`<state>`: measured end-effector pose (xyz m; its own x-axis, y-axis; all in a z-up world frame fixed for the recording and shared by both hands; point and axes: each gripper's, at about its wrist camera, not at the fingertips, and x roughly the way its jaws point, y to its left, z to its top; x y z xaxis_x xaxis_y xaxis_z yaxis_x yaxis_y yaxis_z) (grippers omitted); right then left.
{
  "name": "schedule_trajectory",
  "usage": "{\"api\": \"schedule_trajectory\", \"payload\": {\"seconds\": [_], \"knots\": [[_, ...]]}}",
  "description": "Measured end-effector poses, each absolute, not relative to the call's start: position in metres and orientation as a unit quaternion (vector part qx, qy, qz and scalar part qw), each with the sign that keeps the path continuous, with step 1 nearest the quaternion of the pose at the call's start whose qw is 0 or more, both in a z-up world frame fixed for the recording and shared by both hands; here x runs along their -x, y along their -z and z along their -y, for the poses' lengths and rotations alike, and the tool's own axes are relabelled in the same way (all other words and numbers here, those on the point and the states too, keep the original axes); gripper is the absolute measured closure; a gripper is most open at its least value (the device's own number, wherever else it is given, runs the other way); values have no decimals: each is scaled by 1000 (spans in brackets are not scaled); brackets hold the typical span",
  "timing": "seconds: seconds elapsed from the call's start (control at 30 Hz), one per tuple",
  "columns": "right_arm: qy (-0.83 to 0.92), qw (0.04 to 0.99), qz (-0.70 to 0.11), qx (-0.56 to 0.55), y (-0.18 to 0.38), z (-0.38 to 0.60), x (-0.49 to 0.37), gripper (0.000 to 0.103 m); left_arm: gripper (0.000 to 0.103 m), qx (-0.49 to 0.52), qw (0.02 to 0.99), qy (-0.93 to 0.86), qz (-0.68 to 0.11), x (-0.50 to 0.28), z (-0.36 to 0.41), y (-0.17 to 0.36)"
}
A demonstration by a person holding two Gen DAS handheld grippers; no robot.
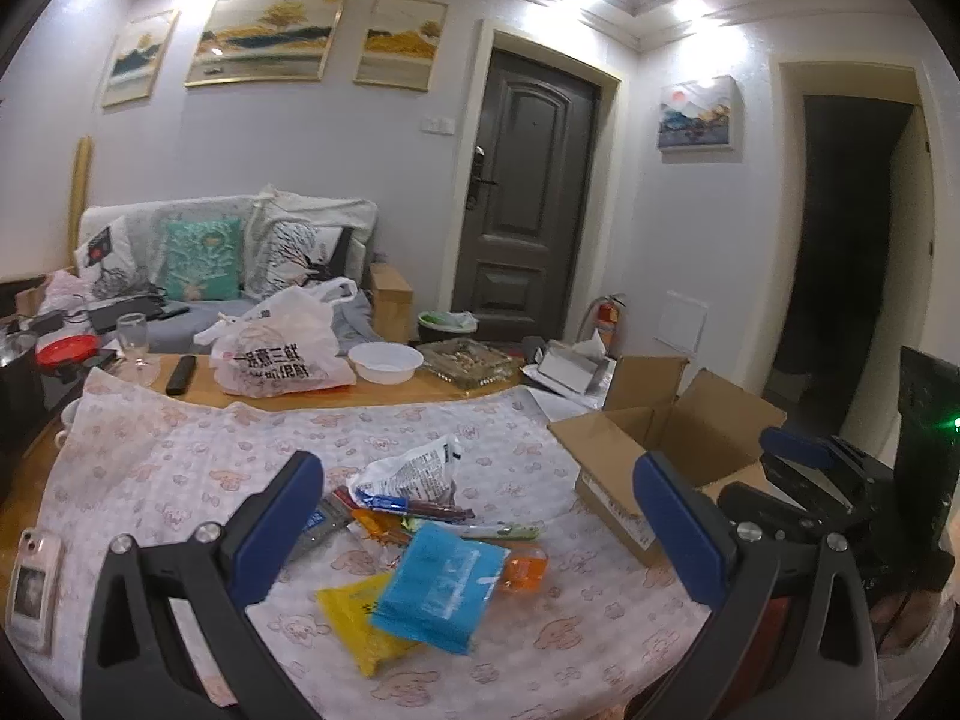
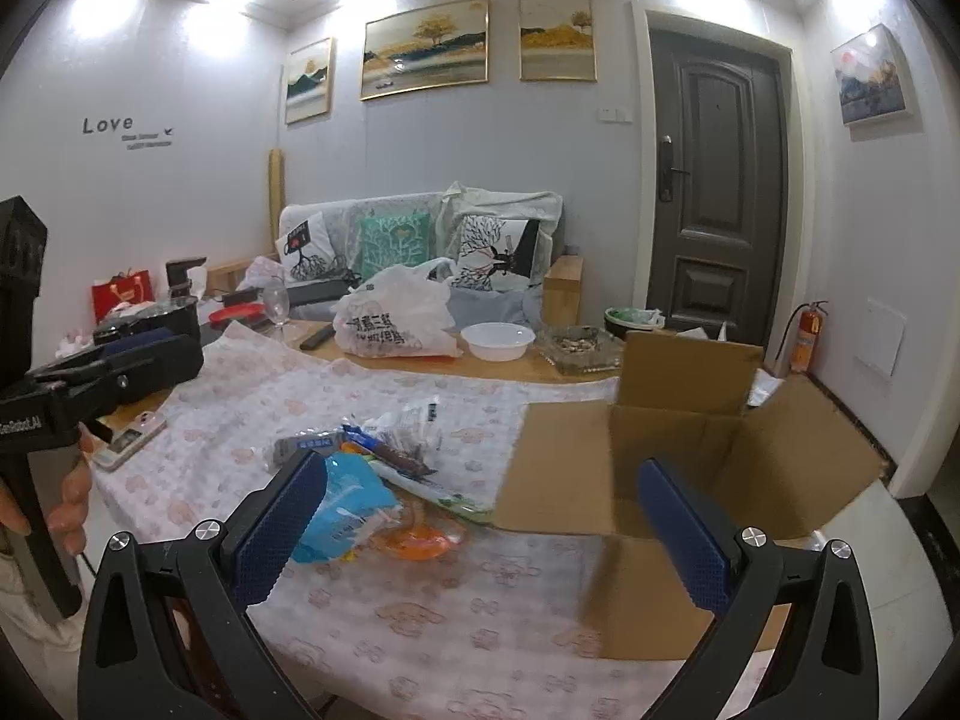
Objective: Organize snacks
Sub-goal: 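Lower the left tool onto the blue biscuit pack and close it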
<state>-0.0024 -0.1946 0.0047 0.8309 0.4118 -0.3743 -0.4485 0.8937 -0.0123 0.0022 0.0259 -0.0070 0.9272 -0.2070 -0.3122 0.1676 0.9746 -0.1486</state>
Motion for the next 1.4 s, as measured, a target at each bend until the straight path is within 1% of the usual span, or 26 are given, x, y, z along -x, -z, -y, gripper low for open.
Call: {"api": "schedule_trajectory", "payload": {"seconds": [0.13, 0.2, 0.37, 0.53, 0.7, 0.8, 0.9, 1.13, 1.4], "knots": [[-252, 947, -195, 41, -2, 164, -6, 0, 1, 42, 975, 126, -179, -13, -45, 9], [-262, 941, -209, 44, 4, 142, -11, 2, 1, 38, 972, 138, -188, -19, -57, 12], [-287, 919, -270, 27, 33, 97, -33, 13, 1, 66, 962, 152, -219, -41, -96, 34], [-294, 891, -345, 6, 72, 64, -59, 18, 1, 102, 951, 155, -246, -63, -126, 70], [-271, 885, -377, 12, 99, 42, -78, 18, 1, 127, 938, 178, -270, -84, -142, 100], [-262, 884, -388, 3, 106, 36, -89, 18, 1, 141, 931, 196, -274, -94, -145, 111], [-251, 886, -388, 19, 110, 27, -96, 18, 1, 156, 927, 201, -277, -100, -151, 121], [-233, 887, -394, 54, 121, 9, -105, 18, 1, 173, 918, 204, -292, -107, -155, 133], [-223, 886, -397, 82, 120, 20, -100, 18, 1, 170, 914, 214, -301, -111, -142, 133]]}}
